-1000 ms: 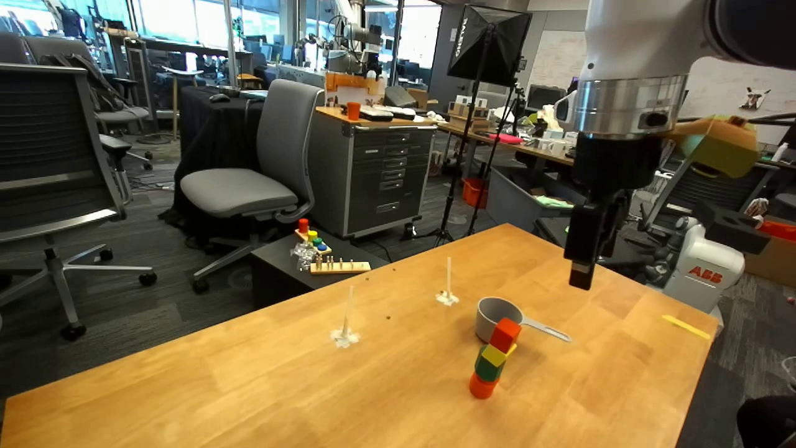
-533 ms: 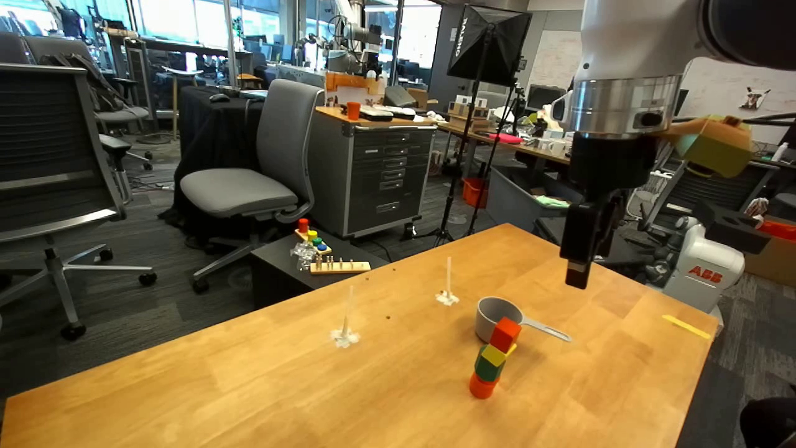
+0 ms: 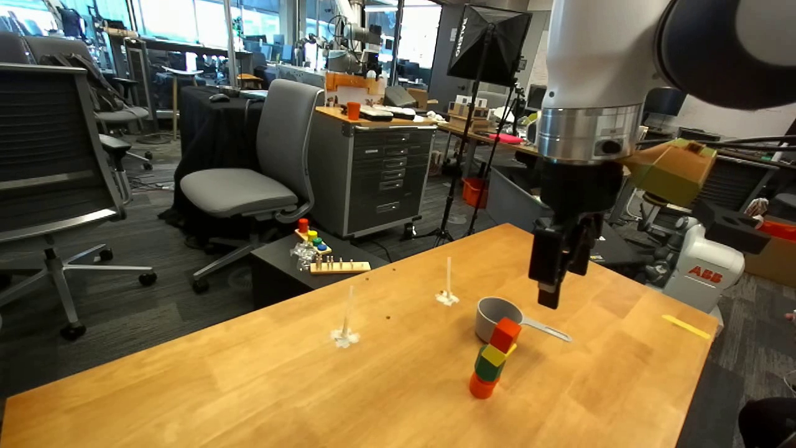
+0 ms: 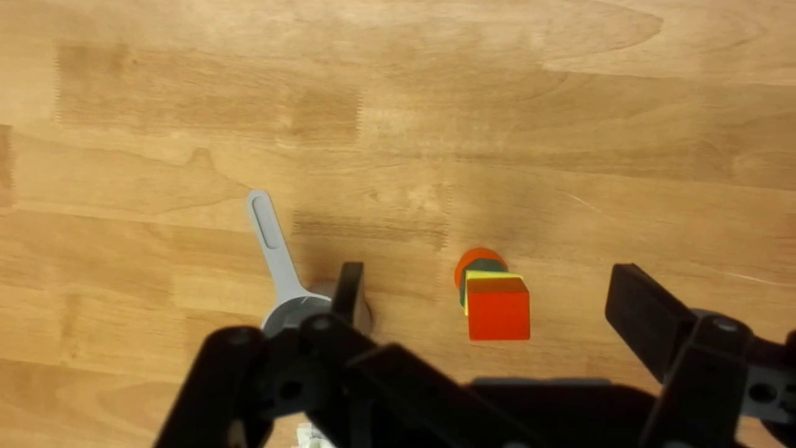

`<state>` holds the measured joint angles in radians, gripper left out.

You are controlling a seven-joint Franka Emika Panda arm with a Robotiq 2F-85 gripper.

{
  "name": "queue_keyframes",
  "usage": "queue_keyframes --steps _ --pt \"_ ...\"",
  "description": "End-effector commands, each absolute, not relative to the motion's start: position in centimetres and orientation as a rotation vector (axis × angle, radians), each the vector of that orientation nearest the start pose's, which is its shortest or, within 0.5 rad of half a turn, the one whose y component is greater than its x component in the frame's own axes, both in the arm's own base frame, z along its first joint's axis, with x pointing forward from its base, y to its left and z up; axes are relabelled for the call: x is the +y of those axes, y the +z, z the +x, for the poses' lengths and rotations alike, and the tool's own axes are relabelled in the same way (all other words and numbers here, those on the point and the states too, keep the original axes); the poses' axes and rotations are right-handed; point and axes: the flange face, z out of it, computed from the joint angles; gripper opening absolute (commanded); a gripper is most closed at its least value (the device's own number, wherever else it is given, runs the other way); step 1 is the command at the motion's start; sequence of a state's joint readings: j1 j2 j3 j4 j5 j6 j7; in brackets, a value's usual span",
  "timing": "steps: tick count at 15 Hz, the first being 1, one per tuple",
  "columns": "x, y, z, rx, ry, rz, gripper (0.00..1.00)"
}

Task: Put the blocks in the gray pot except the last bottom block

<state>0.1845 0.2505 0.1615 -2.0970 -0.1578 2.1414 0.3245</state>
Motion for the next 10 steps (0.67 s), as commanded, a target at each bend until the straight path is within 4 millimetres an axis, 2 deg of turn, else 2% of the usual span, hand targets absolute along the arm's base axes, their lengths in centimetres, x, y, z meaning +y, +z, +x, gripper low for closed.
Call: queue_keyframes --steps 1,10 --pt "19.7 27.8 54.9 -0.147 0.228 -3.307 1.0" --pt "20.7 25.6 57.4 -0.107 0.237 -3.322 1.0"
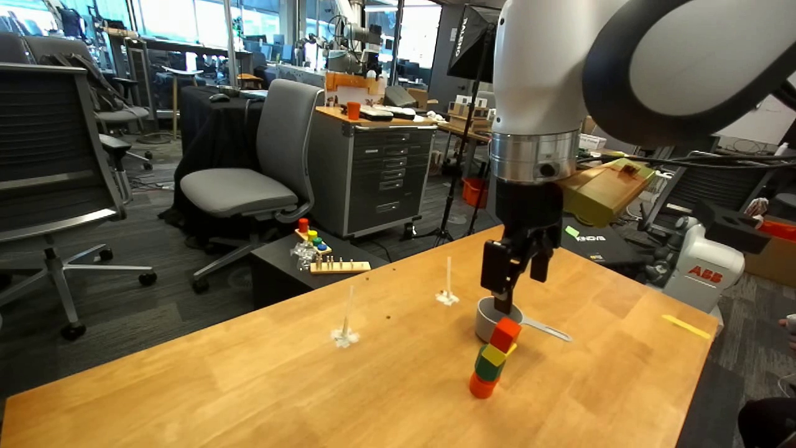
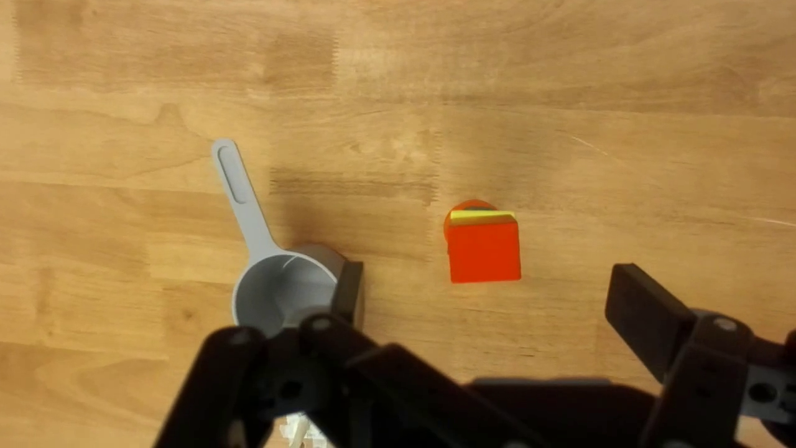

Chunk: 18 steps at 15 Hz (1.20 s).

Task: Put the blocks in the gray pot except the last bottom block

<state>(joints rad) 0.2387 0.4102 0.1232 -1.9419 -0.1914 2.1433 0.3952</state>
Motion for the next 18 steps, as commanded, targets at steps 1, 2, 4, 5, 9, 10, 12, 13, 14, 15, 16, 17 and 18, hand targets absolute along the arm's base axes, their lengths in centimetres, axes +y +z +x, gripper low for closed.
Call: queue_keyframes --steps 1,2,4,5,9,10,12,13,14,15,16,17,18 --pt "20.7 25.4 57.5 -0.104 0.24 -3.324 1.0" --pt "20.8 25.2 57.5 -0.105 0.246 -3.324 1.0" --pt "20.8 24.7 57.6 -0.101 0.258 -3.322 1.0" --pt "20.8 24.5 57.6 -0.099 0.262 -3.324 1.0" --pt "20.9 23.8 57.4 -0.099 0.286 -3.327 1.0" --pt "20.9 23.6 57.3 -0.097 0.294 -3.33 1.0" --pt "20.8 23.3 57.2 -0.096 0.307 -3.332 1.0" --pt "20.7 23.2 57.2 -0.093 0.31 -3.332 1.0" --pt "20.7 23.1 57.2 -0.091 0.312 -3.333 1.0" --pt "20.6 23.1 57.2 -0.09 0.315 -3.333 1.0" --pt "20.6 23.0 57.2 -0.086 0.317 -3.336 1.0" --pt "20.6 22.9 57.2 -0.079 0.321 -3.341 1.0" --pt "20.5 22.8 57.2 -0.08 0.325 -3.34 1.0"
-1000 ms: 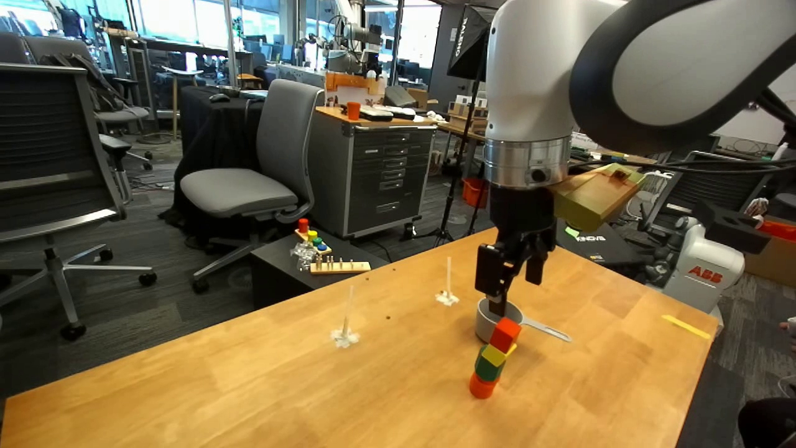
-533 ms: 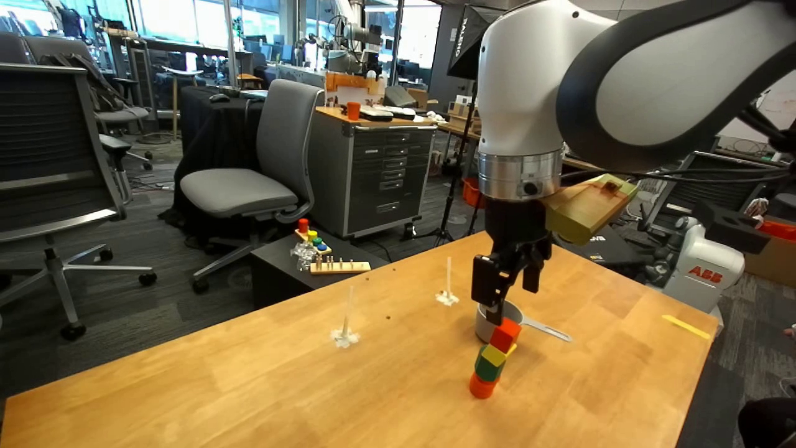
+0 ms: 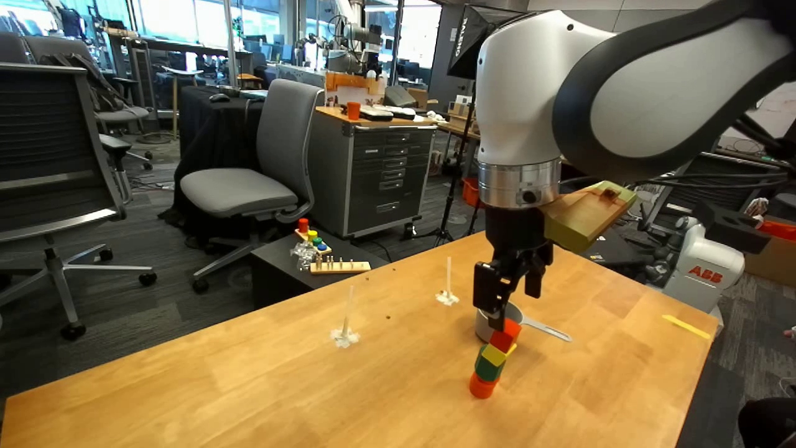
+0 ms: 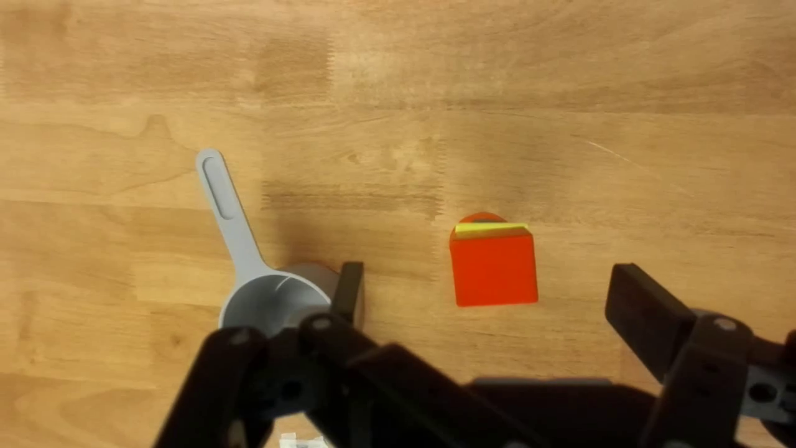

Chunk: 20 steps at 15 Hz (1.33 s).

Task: Put the blocks in the gray pot except the last bottom block

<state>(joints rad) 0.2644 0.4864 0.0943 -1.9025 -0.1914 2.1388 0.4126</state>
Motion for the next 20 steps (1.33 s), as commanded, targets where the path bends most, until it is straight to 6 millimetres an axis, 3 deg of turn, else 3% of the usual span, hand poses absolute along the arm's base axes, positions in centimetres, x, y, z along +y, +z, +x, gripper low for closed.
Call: queue_keyframes --steps 1,20 --pt "20.5 22.7 57.1 -0.077 0.328 -3.341 1.0" --pt "20.0 20.6 57.1 -0.072 0.379 -3.351 1.0"
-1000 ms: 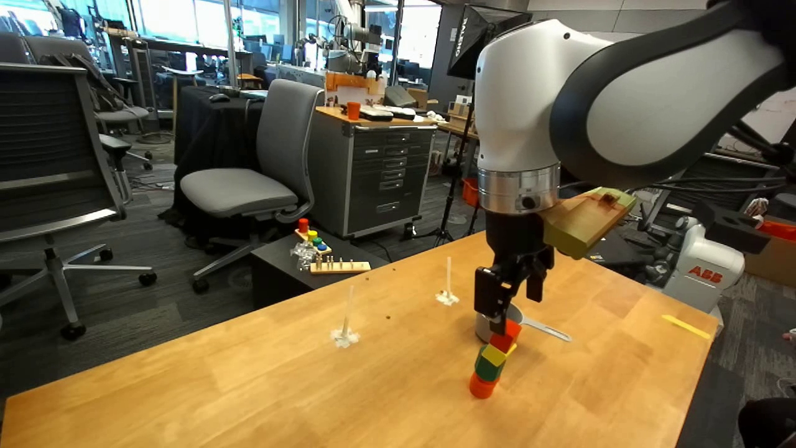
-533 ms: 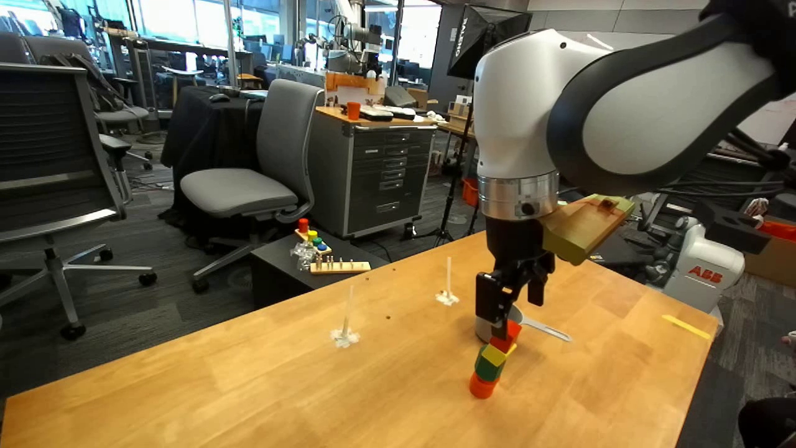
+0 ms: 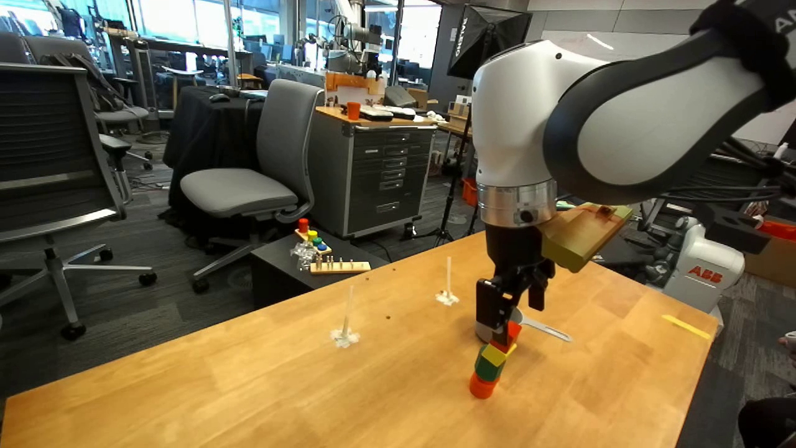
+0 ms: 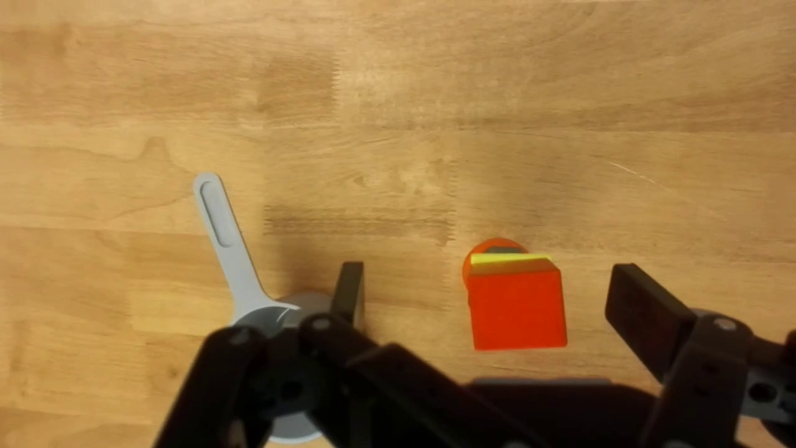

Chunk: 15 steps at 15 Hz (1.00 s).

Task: Put the blocks in the gray pot except the last bottom block

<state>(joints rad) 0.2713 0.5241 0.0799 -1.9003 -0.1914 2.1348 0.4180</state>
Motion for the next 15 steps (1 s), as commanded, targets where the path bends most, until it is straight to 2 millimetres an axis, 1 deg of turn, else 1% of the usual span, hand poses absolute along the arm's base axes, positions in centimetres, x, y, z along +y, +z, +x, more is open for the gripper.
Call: queue_keyframes --steps 1,10,11,12,13,15 --pt "20.01 20.59 57.16 -0.072 0.381 -3.351 1.0" --pt "19.75 20.24 57.34 -0.072 0.397 -3.349 1.0" --pt "19.72 20.2 57.35 -0.071 0.396 -3.35 0.75" --pt "19.69 20.17 57.36 -0.07 0.396 -3.35 0.74" --pt "19.66 20.12 57.37 -0.069 0.398 -3.349 0.68" --pt "19.57 20.05 57.39 -0.064 0.399 -3.348 0.51"
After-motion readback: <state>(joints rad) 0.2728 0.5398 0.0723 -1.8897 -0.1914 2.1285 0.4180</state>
